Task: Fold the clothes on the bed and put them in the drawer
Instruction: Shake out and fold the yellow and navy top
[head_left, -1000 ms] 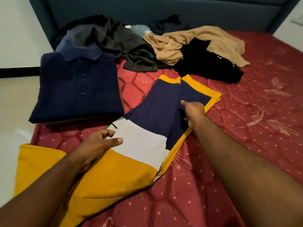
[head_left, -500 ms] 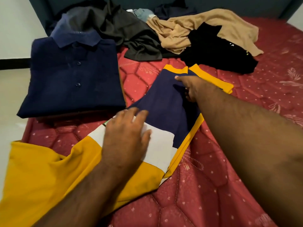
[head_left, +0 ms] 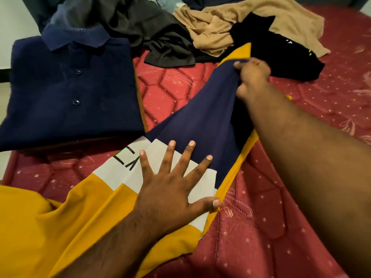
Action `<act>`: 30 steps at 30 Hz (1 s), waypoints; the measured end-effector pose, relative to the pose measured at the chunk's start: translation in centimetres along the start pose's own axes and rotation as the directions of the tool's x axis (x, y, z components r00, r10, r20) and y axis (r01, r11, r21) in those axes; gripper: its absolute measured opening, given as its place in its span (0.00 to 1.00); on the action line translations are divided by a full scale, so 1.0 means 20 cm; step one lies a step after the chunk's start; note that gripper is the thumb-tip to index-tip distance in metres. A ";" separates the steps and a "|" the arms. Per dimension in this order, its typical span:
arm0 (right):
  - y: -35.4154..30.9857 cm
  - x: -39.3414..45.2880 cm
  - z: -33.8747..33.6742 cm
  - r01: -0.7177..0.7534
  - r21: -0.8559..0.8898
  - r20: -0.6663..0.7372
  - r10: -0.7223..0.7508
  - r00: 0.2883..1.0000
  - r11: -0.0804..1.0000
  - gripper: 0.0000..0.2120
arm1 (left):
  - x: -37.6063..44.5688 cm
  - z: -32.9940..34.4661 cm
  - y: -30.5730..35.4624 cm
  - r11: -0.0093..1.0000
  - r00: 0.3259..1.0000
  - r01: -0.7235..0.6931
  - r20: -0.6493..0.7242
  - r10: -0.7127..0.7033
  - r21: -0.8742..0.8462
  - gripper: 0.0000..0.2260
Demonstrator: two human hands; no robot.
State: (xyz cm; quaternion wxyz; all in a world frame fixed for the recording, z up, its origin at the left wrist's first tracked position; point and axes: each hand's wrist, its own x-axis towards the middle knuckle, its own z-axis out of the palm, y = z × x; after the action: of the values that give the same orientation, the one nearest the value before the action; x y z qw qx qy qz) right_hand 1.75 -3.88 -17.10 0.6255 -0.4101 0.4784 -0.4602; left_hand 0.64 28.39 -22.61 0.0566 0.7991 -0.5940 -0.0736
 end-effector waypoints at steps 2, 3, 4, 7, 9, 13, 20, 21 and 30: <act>-0.07 0.04 -0.10 0.060 0.066 -0.103 -0.053 0.993 0.996 0.16 | 0.01 -0.03 0.00 1.000 1.000 -0.020 0.006 0.020 -0.005 0.35; -0.07 0.06 -0.18 0.032 0.042 -0.119 -0.027 0.993 0.999 0.16 | 0.02 -0.04 0.01 1.000 0.999 -0.020 0.030 0.020 -0.002 0.35; -0.04 0.08 -0.25 -0.044 -0.031 -0.096 0.041 0.994 0.999 0.14 | 0.03 -0.04 0.01 1.000 0.999 -0.023 0.048 0.022 0.014 0.35; 0.05 0.12 -0.42 -0.249 -0.246 -0.006 0.255 0.967 0.937 0.10 | 0.05 -0.01 0.01 0.999 0.997 -0.013 0.076 0.009 0.047 0.35; 0.05 0.12 -0.42 -0.215 -0.254 -0.029 0.214 0.976 0.943 0.21 | 0.04 0.00 0.01 0.998 0.996 -0.011 0.088 0.005 0.067 0.35; 0.02 0.10 -0.39 0.041 -0.438 -0.023 -0.056 0.998 0.898 0.33 | 0.04 0.00 0.00 0.998 0.997 -0.007 0.080 0.001 0.069 0.35; 0.07 0.01 -0.61 0.143 -0.828 -0.048 -0.323 0.945 0.542 0.29 | 0.04 -0.07 0.05 0.985 0.991 -0.001 0.136 -0.023 0.172 0.35; 0.07 0.03 -0.65 0.071 -0.757 -0.127 -0.253 0.959 0.649 0.32 | 0.06 -0.11 0.09 0.976 0.994 -0.008 0.108 -0.016 0.218 0.35; -0.01 0.22 -0.56 0.085 -0.775 0.095 -0.016 0.995 0.626 0.13 | 0.42 0.01 0.41 0.995 0.995 0.048 0.096 -0.040 -0.083 0.38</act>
State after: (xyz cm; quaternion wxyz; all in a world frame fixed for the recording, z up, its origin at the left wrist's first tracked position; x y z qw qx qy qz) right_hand -8.61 -9.01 -20.08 0.3927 -0.6708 0.5932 -0.2095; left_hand -4.63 17.99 -21.76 0.0608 0.8046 -0.5745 -0.1375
